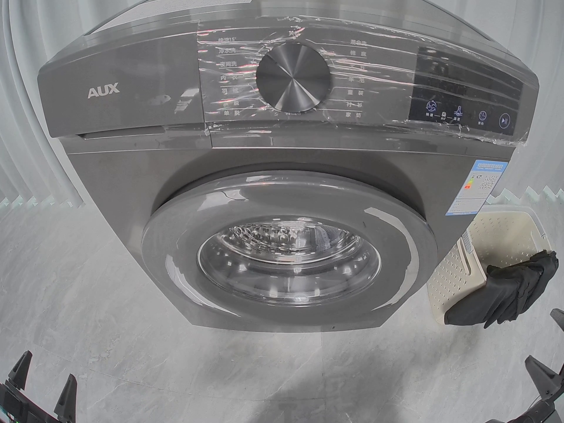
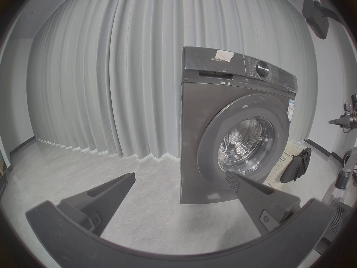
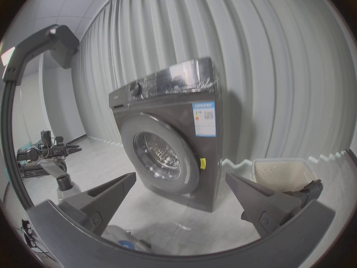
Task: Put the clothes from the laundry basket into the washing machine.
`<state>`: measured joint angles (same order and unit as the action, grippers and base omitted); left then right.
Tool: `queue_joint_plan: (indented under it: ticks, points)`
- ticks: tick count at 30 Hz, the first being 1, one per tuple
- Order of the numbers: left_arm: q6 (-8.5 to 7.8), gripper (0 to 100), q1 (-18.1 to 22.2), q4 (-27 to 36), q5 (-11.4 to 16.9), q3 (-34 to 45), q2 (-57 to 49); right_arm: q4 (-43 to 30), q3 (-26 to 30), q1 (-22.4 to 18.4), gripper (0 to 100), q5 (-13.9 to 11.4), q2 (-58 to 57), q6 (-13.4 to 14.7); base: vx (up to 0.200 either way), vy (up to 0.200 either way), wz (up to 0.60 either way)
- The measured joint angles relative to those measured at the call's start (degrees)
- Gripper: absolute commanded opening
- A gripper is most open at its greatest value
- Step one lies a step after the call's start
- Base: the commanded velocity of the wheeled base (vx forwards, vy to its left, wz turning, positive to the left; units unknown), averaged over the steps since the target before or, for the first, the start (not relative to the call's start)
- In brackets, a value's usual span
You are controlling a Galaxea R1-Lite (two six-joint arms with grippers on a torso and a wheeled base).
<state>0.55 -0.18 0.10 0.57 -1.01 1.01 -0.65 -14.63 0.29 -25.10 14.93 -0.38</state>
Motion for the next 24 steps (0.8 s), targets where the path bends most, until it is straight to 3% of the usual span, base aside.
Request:
queue_joint_plan:
  ticks: [7,12,17,24]
  points:
    - [0.02,100,0.0,0.0,0.07,0.0,0.02,9.18,1.46,1.66,100,-3.12,17.92,-2.46,0.0,0.0,0.0]
    - [0.11,100,0.0,0.0,0.09,0.0,0.02,16.52,2.01,7.61,100,-3.08,29.07,-3.12,0.0,0.0,0.0]
    - [0.23,100,0.0,0.0,0.16,0.0,0.0,21.22,2.1,14.77,100,1.05,37.18,-2.05,0.0,0.0,0.0]
    - [0.27,100,0.0,0.0,0.21,0.0,0.0,32.48,1.16,21.72,100,11.93,46.45,5.96,0.0,0.0,0.0]
